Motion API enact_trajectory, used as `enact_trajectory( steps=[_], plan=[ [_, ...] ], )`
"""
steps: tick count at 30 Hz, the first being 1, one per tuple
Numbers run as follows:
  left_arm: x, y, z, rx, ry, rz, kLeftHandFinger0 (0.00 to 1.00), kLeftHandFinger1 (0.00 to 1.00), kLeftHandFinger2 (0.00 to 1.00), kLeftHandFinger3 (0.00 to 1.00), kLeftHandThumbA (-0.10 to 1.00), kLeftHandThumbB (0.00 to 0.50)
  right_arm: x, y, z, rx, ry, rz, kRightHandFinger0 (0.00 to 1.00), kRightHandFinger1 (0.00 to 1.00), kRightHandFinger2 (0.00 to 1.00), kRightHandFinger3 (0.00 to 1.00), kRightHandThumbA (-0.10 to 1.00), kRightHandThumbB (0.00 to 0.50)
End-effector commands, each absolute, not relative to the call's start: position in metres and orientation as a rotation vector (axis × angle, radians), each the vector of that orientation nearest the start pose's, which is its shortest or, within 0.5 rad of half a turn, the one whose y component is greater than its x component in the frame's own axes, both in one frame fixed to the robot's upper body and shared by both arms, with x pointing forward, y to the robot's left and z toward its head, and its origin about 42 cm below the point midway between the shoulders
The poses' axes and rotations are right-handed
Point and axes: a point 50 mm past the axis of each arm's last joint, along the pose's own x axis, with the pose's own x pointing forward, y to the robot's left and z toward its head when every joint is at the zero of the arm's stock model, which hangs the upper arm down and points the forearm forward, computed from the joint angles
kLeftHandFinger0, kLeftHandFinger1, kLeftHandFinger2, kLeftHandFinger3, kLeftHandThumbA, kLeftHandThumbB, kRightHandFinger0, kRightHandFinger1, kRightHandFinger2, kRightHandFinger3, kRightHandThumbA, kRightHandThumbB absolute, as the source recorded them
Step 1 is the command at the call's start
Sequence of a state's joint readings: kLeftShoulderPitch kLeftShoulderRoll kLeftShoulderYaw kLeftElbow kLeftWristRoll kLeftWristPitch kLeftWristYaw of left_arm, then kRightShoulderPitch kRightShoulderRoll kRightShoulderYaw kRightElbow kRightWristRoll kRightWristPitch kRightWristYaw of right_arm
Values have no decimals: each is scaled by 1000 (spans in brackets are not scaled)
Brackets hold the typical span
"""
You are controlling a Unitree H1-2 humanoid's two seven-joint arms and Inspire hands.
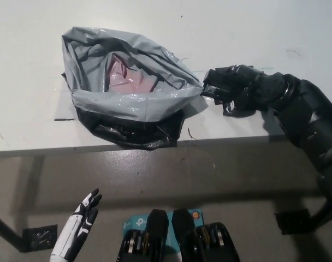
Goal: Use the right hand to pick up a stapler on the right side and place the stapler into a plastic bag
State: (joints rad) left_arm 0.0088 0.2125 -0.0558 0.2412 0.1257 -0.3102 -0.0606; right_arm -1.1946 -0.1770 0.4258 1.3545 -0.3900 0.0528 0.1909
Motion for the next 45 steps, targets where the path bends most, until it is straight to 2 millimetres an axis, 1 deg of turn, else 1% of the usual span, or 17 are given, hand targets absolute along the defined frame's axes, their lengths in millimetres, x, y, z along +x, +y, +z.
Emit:
enact_trajectory(
  steps=[1, 5, 6, 8, 9, 13, 16, 18, 20, 21, 22, 24, 26, 30, 32, 40, 45],
  plan=[
    [278, 272, 65, 371, -85, -183, 1000, 1000, 1000, 1000, 1000, 491, 585, -176, 269, -1080, 104, 229, 83, 244, 381, 372, 717, 342],
    [280, 272, 66, 378, -87, -182, 1000, 1000, 1000, 1000, 1000, 482, 585, -177, 270, -1076, 61, 203, 314, 531, 716, 416, 713, 327],
    [280, 272, 67, 370, -90, -183, 1000, 1000, 1000, 1000, 1000, 482, 585, -178, 271, -1079, 52, 193, 432, 597, 750, 454, 732, 327],
    [281, 271, 67, 373, -88, -184, 1000, 1000, 1000, 1000, 1000, 485, 586, -179, 274, -1081, 42, 187, 486, 524, 675, 414, 749, 325],
    [281, 271, 67, 372, -88, -184, 1000, 1000, 1000, 1000, 1000, 485, 586, -179, 275, -1080, 37, 184, 477, 501, 680, 413, 754, 325],
    [282, 272, 67, 374, -90, -182, 1000, 1000, 1000, 1000, 1000, 478, 587, -181, 278, -1039, 22, 172, 118, 503, 784, 486, 720, 330],
    [282, 272, 67, 372, -86, -184, 1000, 1000, 1000, 1000, 1000, 480, 587, -182, 279, -1013, -1, 161, 80, 533, 795, 514, 701, 340],
    [282, 272, 66, 371, -84, -183, 1000, 1000, 1000, 1000, 1000, 482, 588, -181, 285, -985, -29, 150, 236, 528, 676, 491, 680, 340],
    [281, 272, 66, 373, -83, -183, 1000, 1000, 1000, 1000, 1000, 484, 588, -180, 288, -971, -43, 147, 116, 349, 469, 244, 691, 346],
    [281, 273, 66, 374, -83, -182, 1000, 1000, 1000, 1000, 1000, 485, 589, -179, 293, -948, -59, 143, 67, 315, 447, 111, 677, 345],
    [281, 273, 65, 366, -81, -181, 1000, 1000, 1000, 1000, 1000, 483, 591, -174, 304, -901, -97, 142, 96, 405, 563, 104, 687, 335],
    [281, 273, 65, 369, -77, -180, 1000, 1000, 1000, 1000, 1000, 489, 593, -167, 320, -873, -143, 143, 141, 455, 629, 253, 727, 321],
    [281, 273, 64, 362, -74, -178, 1000, 1000, 1000, 1000, 1000, 489, 595, -159, 337, -855, -197, 134, 133, 375, 554, 349, 690, 307],
    [280, 273, 63, 358, -72, -178, 1000, 1000, 1000, 1000, 1000, 499, 596, -143, 363, -835, -257, 141, 106, 451, 664, 444, 701, 304],
    [278, 274, 61, 354, -66, -177, 1000, 1000, 1000, 1000, 1000, 500, 595, -128, 388, -811, -312, 149, 186, 498, 698, 471, 663, 314],
    [275, 274, 59, 349, -58, -175, 1000, 1000, 1000, 1000, 1000, 500, 584, -84, 432, -818, -450, 201, 130, 440, 623, 351, 653, 276],
    [274, 274, 59, 357, -61, -177, 1000, 1000, 1000, 1000, 1000, 500, 575, -48, 443, -828, -503, 246, 14, 260, 468, 375, 683, 291]
  ],
)
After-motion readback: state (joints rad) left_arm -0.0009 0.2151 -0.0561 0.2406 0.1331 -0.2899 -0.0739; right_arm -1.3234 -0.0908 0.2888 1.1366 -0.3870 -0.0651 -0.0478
